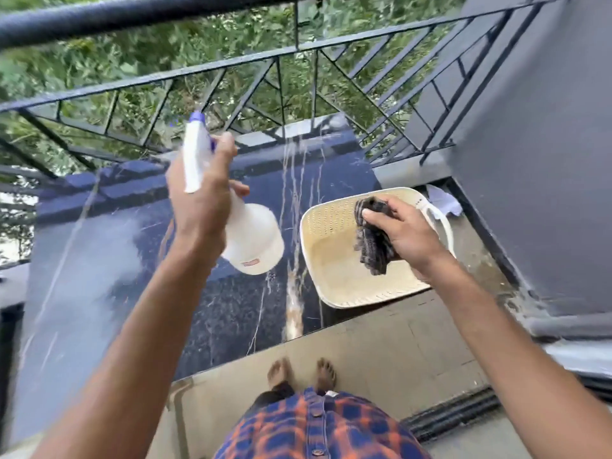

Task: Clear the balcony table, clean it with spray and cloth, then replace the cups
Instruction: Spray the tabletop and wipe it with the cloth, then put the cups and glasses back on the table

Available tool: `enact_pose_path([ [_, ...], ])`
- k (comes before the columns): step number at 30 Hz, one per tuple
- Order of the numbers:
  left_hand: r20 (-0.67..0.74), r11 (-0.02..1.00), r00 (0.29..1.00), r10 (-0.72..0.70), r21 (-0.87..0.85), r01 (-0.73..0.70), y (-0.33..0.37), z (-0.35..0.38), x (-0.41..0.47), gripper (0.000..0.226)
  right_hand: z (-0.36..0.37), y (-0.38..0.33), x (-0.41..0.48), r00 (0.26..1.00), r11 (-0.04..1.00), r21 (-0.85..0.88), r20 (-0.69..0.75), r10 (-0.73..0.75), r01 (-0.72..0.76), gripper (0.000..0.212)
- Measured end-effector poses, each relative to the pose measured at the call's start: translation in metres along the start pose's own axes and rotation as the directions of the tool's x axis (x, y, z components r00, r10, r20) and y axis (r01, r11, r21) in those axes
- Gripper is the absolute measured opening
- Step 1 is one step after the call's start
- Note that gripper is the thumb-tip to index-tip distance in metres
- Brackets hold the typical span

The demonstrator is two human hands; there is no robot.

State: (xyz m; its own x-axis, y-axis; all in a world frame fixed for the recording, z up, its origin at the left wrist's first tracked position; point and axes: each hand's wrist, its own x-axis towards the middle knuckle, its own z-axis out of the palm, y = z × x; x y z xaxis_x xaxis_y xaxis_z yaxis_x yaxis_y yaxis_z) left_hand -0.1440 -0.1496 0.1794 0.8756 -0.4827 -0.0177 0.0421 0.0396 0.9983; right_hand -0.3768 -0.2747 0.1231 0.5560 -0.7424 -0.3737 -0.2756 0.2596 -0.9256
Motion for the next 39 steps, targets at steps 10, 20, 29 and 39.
enact_pose_path([
  [10,0.29,0.924,0.948,0.133,0.31,-0.225,-0.092,0.12,-0.063,0.041,-0.054,0.082,0.072,0.998,0.378,-0.926,-0.021,-0.059,0.003,0.024],
  [20,0.453,0.829,0.889,-0.073,0.523,-0.199,-0.191,0.119,-0.094,0.074,-0.058,0.116,0.087,0.985,0.282,-0.957,-0.025,0.169,-0.072,0.052],
  [29,0.487,0.806,0.857,-0.169,0.569,-0.164,-0.176,0.101,-0.104,0.099,-0.063,0.106,0.073,0.999,0.313,-0.949,-0.025,0.036,-0.035,0.041],
  [39,0.613,0.862,0.789,-0.037,0.419,-0.286,-0.09,0.053,-0.069,0.063,-0.04,0.021,0.064,0.957,0.645,-0.762,-0.147,-0.249,0.051,0.019],
])
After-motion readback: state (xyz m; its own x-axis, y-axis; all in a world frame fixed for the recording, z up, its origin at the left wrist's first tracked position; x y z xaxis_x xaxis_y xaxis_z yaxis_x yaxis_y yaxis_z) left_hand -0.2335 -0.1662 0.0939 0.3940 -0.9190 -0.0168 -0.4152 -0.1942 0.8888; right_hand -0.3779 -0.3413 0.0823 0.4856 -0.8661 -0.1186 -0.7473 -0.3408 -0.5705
